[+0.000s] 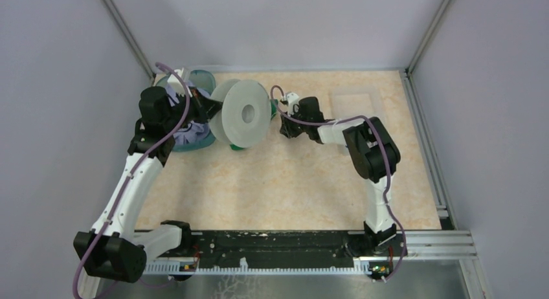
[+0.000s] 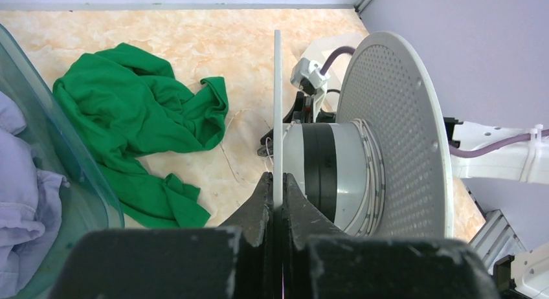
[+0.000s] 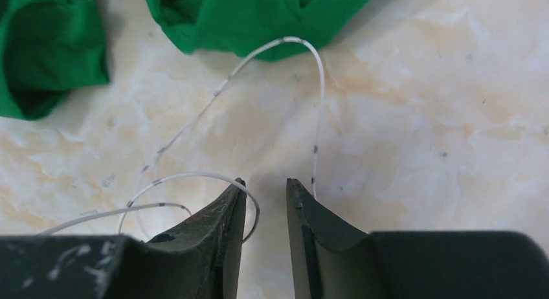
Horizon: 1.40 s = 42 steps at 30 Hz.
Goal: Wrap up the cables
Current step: Wrap the cable around the cable reel.
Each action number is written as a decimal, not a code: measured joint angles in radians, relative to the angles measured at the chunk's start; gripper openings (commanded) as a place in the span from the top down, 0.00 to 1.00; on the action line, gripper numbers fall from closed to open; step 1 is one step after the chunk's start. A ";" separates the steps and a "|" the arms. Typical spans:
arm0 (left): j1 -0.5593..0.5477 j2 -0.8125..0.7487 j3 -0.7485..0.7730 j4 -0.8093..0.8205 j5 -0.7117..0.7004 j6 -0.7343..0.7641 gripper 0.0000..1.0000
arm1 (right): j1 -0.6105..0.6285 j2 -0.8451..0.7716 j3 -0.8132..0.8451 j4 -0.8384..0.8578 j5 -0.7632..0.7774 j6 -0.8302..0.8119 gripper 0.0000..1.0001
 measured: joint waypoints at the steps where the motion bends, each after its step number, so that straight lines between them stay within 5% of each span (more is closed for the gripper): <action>1: 0.001 -0.001 -0.002 0.002 0.002 -0.002 1.00 | 0.005 0.000 -0.014 0.009 0.023 -0.001 0.78; 7: 0.013 -0.011 -0.011 0.004 0.014 -0.005 1.00 | 0.022 -0.016 -0.059 0.060 0.175 -0.006 0.94; 13: 0.042 -0.035 -0.013 0.000 0.011 -0.004 1.00 | 0.015 -0.117 -0.105 0.028 0.323 -0.064 0.98; 29: 0.106 -0.048 0.047 -0.090 -0.135 0.023 1.00 | -0.162 -0.583 -0.132 -0.129 0.466 -0.348 0.94; 42: 0.138 -0.048 0.066 -0.104 -0.173 0.035 1.00 | -0.224 -0.655 -0.147 -0.266 0.512 -0.520 0.82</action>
